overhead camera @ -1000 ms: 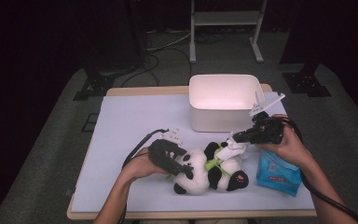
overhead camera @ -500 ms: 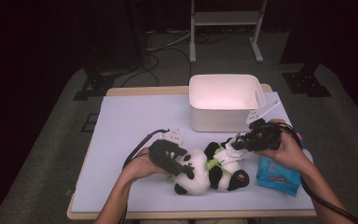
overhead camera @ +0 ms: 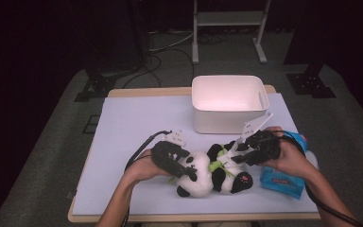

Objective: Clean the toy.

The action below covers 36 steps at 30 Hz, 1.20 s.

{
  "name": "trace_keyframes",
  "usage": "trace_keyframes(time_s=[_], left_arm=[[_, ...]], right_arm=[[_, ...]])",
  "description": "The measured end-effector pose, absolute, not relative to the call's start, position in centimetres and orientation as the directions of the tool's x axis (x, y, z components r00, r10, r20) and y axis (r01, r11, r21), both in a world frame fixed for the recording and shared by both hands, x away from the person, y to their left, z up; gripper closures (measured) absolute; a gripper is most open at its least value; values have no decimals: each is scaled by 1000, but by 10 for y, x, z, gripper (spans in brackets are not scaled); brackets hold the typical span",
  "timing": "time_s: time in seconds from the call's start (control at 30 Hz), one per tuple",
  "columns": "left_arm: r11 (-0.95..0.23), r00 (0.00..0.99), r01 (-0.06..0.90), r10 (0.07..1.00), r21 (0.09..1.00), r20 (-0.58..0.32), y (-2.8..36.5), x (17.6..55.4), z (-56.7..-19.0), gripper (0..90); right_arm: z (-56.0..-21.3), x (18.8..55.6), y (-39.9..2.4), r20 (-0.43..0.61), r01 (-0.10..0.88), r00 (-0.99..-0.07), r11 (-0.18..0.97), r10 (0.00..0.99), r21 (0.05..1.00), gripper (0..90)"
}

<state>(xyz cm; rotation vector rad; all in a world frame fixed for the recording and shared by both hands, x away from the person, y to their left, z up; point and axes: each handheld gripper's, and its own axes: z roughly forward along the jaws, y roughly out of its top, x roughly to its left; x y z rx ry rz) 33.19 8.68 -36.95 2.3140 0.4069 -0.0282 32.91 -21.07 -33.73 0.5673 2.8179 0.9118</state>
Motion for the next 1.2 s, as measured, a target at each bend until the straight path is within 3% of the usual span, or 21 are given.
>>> trace_keyframes(time_s=[0.1,0.4,1.0,1.2], left_arm=[[-652,949,299,281,697,-145,87,332,-370,286],[-656,945,307,295,690,-139,86,334,-371,268],[-617,922,351,357,704,-147,84,347,-366,271],[-631,931,339,333,698,-151,75,348,-366,272]], right_arm=[[-339,328,-208,-1,318,-921,756,388,572,594],[-344,331,-212,126,399,-907,725,401,561,800],[-327,295,-255,267,413,-910,632,317,655,800],[-332,298,-242,276,406,-914,650,298,642,800]])
